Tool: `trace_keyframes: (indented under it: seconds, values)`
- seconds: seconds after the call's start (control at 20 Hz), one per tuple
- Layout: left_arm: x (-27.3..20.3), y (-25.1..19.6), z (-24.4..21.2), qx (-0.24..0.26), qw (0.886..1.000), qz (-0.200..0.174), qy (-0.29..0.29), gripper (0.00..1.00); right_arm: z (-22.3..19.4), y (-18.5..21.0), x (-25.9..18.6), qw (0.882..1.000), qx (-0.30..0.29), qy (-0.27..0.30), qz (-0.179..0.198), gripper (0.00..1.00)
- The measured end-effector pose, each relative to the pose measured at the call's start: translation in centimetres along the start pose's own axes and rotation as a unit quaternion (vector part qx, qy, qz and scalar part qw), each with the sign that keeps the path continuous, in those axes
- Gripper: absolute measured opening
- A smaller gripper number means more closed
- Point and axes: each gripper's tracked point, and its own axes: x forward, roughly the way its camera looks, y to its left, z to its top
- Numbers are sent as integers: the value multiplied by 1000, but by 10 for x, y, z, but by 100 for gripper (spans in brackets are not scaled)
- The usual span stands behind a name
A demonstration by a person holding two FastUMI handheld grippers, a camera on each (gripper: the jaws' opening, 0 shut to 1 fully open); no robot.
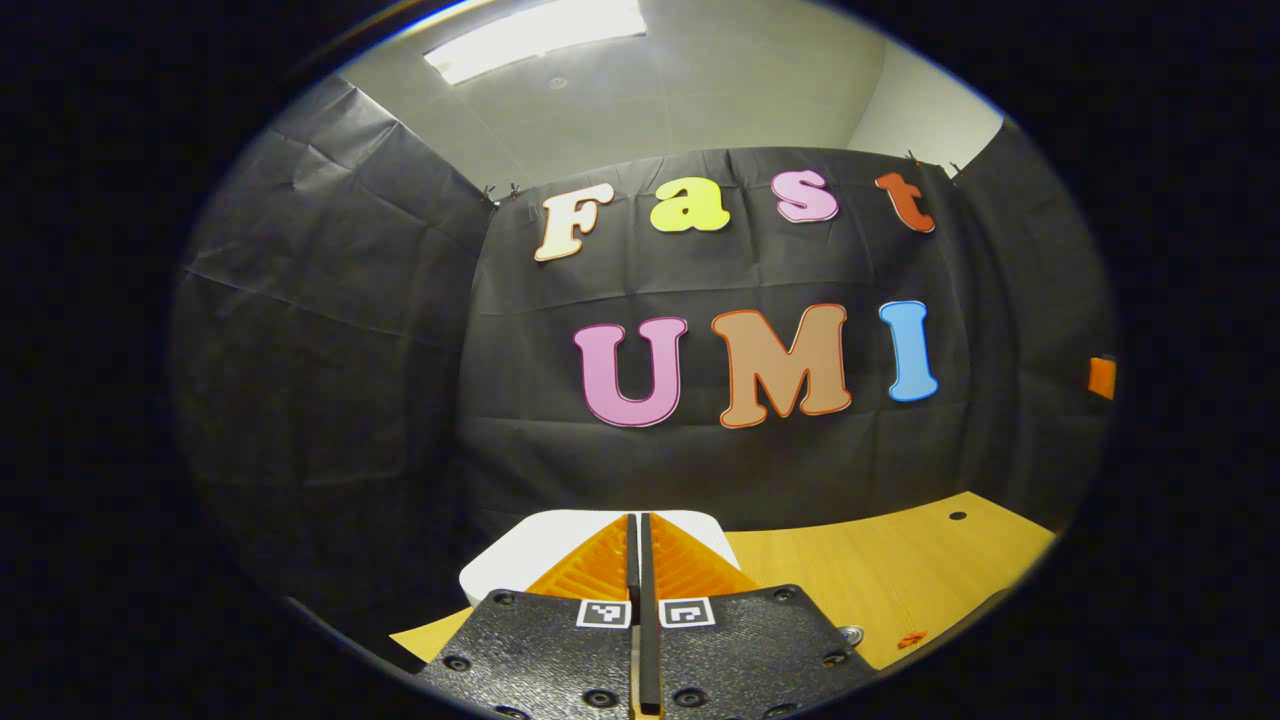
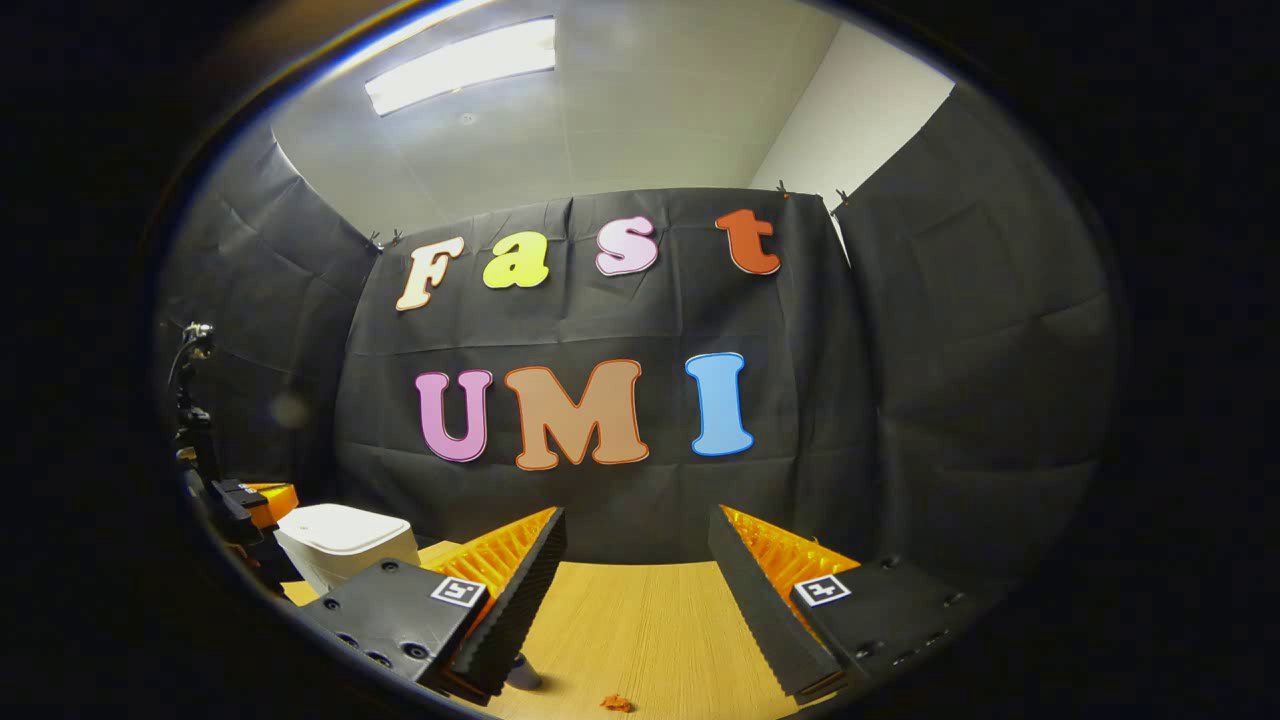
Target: Press the lid of the desktop garbage bin to open it, pick up the crumpled paper on the desktop and throw it into the bin, then pick up the pop can on the desktop and drop it into the bin, and finally close the garbage bin lid.
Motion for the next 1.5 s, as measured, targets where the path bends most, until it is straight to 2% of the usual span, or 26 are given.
trace_keyframes:
  seconds: [0.35,0.65,1.0,1.25,1.5]
  values:
    - [15,7,-25,15,1000,-1,16,0,2,-4,1,1000,-10,-4,-13,95]
    - [18,11,-58,-26,998,0,57,0,1,-2,0,1000,-20,-1,-15,95]
    - [19,10,-57,-24,999,6,22,0,-13,6,2,1000,-13,18,-5,96]
    - [15,8,-56,-93,995,-14,22,0,-13,7,4,999,-28,18,-7,95]
    - [16,9,-56,-28,1000,-11,8,0,-17,17,7,1000,-17,22,6,96]
